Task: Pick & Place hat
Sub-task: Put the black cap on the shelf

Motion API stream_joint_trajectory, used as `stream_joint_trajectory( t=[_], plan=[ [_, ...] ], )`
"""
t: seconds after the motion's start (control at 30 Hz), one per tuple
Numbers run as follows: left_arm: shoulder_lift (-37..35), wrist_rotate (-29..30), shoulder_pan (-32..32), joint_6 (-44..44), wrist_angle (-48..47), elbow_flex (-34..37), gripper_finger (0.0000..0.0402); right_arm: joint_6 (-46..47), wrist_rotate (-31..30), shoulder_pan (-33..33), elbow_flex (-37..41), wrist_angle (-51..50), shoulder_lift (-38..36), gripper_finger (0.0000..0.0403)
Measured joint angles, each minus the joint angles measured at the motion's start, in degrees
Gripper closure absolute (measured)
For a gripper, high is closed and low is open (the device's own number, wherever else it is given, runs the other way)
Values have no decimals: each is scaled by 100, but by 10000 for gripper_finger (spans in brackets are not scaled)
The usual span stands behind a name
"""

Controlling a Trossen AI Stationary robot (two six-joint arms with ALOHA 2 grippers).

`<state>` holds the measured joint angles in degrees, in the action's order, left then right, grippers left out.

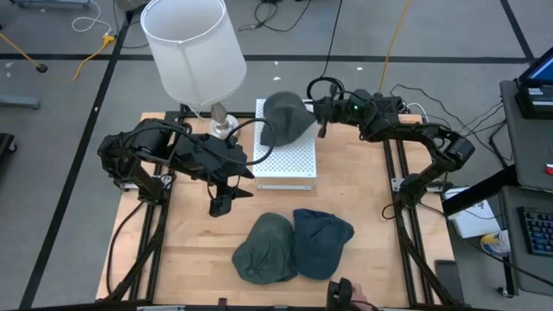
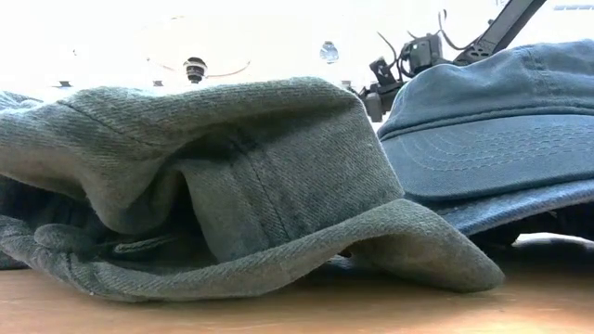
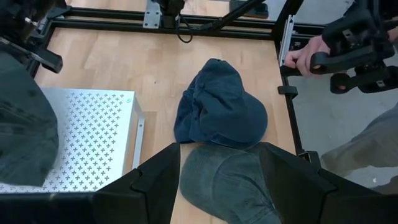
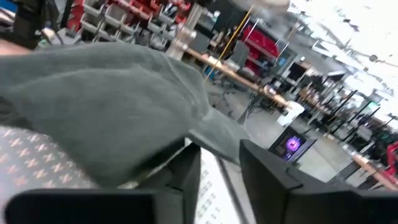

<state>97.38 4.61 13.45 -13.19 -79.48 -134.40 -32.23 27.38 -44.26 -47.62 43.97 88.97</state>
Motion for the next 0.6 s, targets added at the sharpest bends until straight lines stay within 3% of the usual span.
stream_joint_trajectory(
  t=[0.3,0.6],
  plan=[
    [0,-1,0,-2,0,-1,176,130,-12,10,2,-905,-147,214],
    [0,-1,0,-2,0,1,176,-240,-72,-3,9,-2353,-505,198]
  ],
)
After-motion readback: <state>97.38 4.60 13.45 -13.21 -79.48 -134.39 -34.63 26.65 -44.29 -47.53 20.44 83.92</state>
